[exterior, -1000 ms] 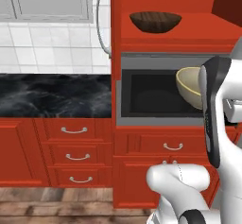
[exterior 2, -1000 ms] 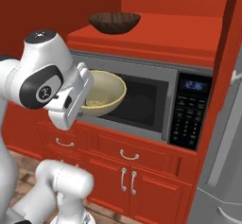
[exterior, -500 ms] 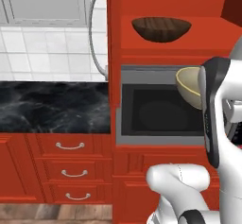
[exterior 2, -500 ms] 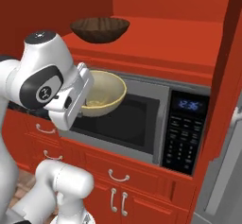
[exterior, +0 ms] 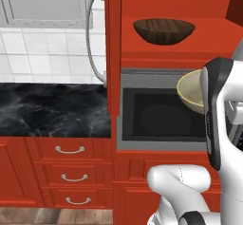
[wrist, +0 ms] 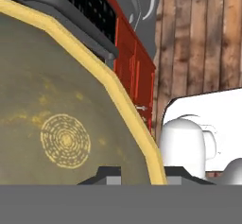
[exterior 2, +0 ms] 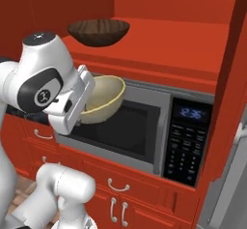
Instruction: Open the cabinet. Pick the bowls from the counter and place them in the cabinet. Then close the cabinet.
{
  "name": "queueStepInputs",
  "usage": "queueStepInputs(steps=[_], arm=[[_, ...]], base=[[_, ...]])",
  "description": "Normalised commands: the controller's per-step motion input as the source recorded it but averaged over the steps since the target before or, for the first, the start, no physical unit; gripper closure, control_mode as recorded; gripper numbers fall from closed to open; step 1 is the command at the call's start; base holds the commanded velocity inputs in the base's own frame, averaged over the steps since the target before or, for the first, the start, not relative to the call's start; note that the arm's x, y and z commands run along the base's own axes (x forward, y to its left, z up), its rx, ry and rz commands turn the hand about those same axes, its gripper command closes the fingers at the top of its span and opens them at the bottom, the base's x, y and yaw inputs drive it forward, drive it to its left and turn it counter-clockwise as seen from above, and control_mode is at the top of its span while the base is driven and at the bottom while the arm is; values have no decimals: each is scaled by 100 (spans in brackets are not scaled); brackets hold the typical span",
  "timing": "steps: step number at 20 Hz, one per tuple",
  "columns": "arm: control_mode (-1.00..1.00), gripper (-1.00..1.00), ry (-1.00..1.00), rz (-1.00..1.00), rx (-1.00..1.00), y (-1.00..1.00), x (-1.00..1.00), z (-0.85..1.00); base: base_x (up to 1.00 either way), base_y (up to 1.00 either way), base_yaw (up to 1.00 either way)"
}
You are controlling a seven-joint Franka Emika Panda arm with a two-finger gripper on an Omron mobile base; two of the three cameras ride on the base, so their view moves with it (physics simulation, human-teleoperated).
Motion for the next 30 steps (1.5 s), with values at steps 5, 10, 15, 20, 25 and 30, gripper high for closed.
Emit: queueStepInputs(steps=[5,10,15,20,25,30], arm=[[100,100,0,0,0,0,0,0],[100,100,0,0,0,0,0,0],[100,100,0,0,0,0,0,0],[100,100,0,0,0,0,0,0],[100,100,0,0,0,0,0,0],[100,100,0,0,0,0,0,0]], base=[[17,-52,-5],[1,-32,-13],[-26,1,-7],[-75,18,0],[-55,0,0],[-7,5,0]])
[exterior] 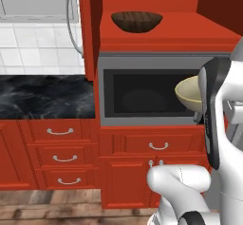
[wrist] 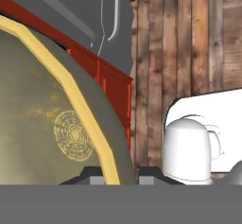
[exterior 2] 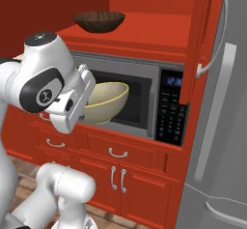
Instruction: Open the cabinet. Pick the bowls from the counter and place them in the cabinet. Then close the cabinet.
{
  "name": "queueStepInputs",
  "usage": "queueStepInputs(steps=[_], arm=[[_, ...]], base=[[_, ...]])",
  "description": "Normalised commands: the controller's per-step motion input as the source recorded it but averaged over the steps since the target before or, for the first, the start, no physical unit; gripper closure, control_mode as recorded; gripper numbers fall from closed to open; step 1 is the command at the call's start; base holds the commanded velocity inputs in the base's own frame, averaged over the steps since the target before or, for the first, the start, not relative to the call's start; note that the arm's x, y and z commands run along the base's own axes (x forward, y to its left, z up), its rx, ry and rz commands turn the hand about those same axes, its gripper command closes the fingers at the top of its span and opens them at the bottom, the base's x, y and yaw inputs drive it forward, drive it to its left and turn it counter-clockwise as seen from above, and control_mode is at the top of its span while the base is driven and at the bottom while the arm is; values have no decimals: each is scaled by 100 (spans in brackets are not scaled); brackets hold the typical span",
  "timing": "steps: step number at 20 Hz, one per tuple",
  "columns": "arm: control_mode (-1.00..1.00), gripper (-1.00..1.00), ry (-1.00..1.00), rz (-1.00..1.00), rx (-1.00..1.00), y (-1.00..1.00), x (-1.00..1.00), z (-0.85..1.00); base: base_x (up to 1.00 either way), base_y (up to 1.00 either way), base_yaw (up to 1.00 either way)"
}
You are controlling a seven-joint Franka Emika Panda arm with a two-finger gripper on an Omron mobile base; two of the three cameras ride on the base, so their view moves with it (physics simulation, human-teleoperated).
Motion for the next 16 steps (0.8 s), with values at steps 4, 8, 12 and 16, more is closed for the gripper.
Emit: queueStepInputs(steps=[4,8,12,16], arm=[[100,100,0,0,0,0,0,0],[100,100,0,0,0,0,0,0],[100,100,0,0,0,0,0,0],[100,100,0,0,0,0,0,0]], base=[[63,0,0],[5,0,0],[-13,-1,0],[-2,-3,-7]])
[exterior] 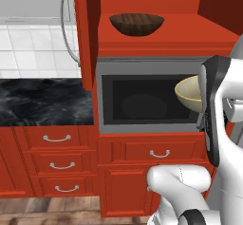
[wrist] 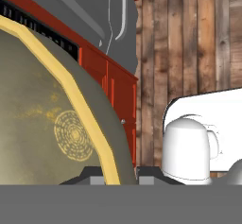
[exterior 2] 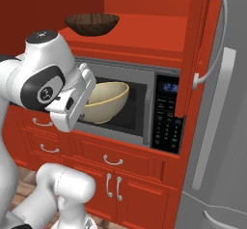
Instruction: Open the cabinet. Pick the bowls from the counter and place them in the cabinet. Then close the cabinet.
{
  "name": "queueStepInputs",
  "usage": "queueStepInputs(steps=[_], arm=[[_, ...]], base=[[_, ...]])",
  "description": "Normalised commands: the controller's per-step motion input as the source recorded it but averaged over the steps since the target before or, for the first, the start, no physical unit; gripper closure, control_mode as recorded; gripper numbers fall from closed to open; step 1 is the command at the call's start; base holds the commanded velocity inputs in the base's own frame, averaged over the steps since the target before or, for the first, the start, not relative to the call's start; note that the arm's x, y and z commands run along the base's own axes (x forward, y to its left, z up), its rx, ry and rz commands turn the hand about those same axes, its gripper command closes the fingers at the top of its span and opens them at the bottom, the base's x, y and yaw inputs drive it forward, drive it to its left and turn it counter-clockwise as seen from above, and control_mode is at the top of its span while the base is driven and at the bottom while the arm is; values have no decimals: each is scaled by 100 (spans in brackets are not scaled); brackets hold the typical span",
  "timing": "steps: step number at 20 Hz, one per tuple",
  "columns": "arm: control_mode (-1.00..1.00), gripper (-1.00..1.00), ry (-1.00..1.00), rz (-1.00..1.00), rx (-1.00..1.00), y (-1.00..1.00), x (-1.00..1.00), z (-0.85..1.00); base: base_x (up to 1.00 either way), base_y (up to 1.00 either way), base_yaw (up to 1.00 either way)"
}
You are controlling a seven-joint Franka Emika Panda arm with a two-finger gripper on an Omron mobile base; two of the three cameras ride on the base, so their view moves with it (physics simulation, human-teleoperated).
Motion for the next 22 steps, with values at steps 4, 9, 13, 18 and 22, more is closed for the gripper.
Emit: queueStepInputs(steps=[4,9,13,18,22], arm=[[100,100,0,0,0,0,0,0],[100,100,0,0,0,0,0,0],[100,100,0,0,0,0,0,0],[-100,100,-13,0,0,0,-10,30],[-100,100,-32,1,0,0,-12,79]], base=[[15,0,-25],[0,16,-5],[0,14,0],[0,2,0],[0,0,0]])
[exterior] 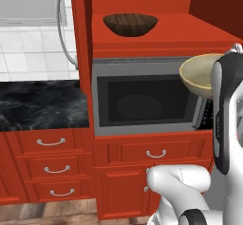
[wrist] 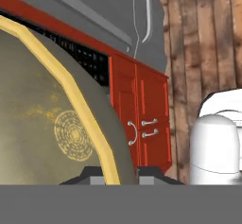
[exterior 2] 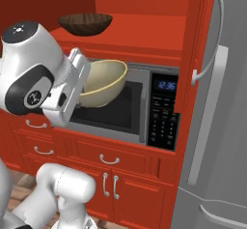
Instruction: Open the cabinet. Pick the bowls from the counter and place them in the cabinet. Then close the cabinet.
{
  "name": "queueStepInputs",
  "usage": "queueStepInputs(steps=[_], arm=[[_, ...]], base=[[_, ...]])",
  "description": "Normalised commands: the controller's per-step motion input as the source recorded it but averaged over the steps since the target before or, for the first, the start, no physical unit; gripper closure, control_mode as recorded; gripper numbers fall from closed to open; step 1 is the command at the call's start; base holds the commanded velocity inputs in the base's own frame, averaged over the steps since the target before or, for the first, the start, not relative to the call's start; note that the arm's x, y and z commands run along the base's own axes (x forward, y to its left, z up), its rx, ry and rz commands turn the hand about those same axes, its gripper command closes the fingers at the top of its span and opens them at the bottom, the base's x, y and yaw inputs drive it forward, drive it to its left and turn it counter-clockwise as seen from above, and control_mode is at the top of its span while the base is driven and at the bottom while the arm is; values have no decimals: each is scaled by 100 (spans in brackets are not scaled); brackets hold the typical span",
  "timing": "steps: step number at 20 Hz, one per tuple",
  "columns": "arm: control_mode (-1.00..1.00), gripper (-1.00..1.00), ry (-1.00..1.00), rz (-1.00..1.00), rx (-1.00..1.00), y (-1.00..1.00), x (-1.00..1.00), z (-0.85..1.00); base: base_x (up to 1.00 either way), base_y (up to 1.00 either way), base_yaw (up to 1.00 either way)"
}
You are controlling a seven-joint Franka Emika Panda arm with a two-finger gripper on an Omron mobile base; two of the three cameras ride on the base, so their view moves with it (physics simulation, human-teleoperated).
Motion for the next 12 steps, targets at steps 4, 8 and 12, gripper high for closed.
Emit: queueStepInputs(steps=[4,8,12], arm=[[-100,100,-26,3,0,0,-9,82],[-100,100,-7,0,-2,4,20,62],[-100,100,-6,0,0,0,33,59]], base=[[0,0,0],[0,0,0],[0,0,0]])
